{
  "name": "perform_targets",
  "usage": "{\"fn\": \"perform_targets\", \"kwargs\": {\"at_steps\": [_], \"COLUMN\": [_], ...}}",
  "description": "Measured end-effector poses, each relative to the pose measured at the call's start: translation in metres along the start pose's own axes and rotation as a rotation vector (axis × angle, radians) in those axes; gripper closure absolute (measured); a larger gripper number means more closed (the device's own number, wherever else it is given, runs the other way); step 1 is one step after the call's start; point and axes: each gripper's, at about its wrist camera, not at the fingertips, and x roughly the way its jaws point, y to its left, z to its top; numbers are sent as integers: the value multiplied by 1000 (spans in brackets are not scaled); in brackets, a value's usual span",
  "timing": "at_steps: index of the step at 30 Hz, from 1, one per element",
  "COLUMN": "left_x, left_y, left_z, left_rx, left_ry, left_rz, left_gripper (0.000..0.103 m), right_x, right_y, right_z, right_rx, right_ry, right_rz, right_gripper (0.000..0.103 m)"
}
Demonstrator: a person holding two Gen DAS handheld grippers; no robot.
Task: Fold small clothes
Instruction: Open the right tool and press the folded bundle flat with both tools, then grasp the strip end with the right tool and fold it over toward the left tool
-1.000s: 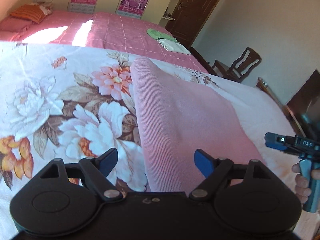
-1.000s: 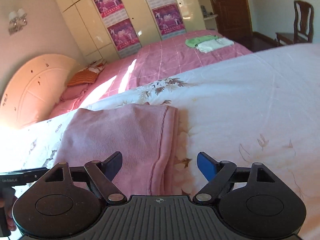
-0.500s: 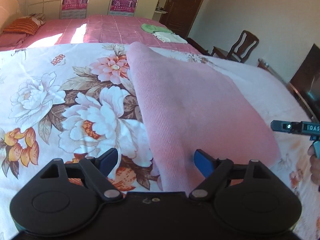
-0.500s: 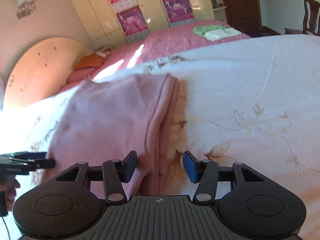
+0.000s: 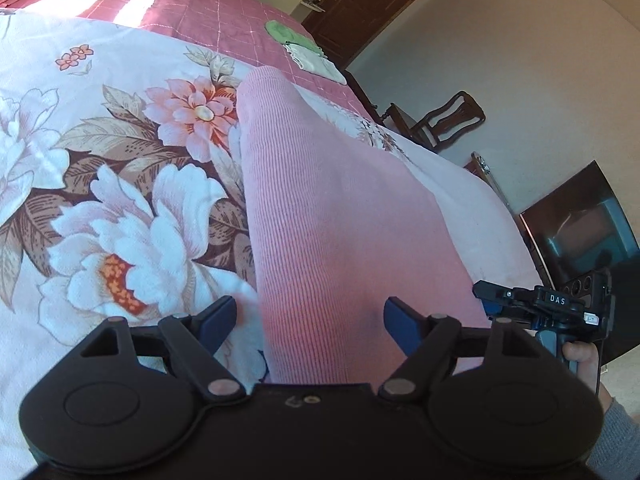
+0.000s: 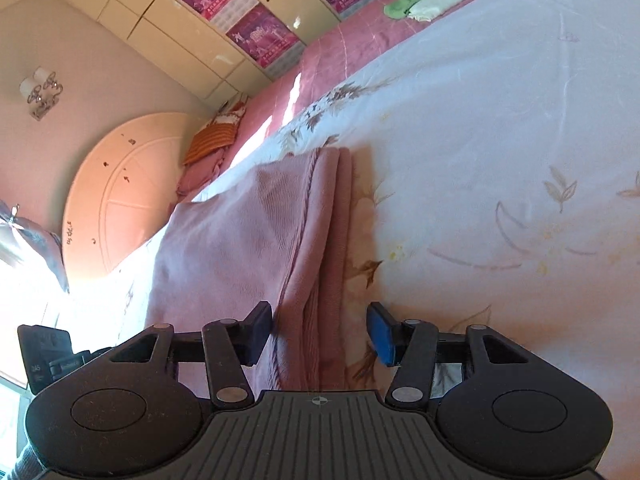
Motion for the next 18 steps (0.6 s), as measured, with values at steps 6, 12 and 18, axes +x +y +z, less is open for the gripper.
{"fn": "perform_targets", "kwargs": {"at_steps": [6,12,18], "left_x": [18,25,37], "left_y": [-1,-1,-25], "left_z": [9,17,17], "left_rx": [17,32,126], "left_ry": [9,26,-7], "left_rz": [-34,-55,46], "left_gripper": [25,27,58], "right_x": [22,29,52], "right_y": [2,5,49], "right_z": [9,8,-6], "right_rx": [-34,-76,-239], "right_ry": [121,104,40], "right_rz": [84,111,-62], "right_gripper": [51,51,74]}}
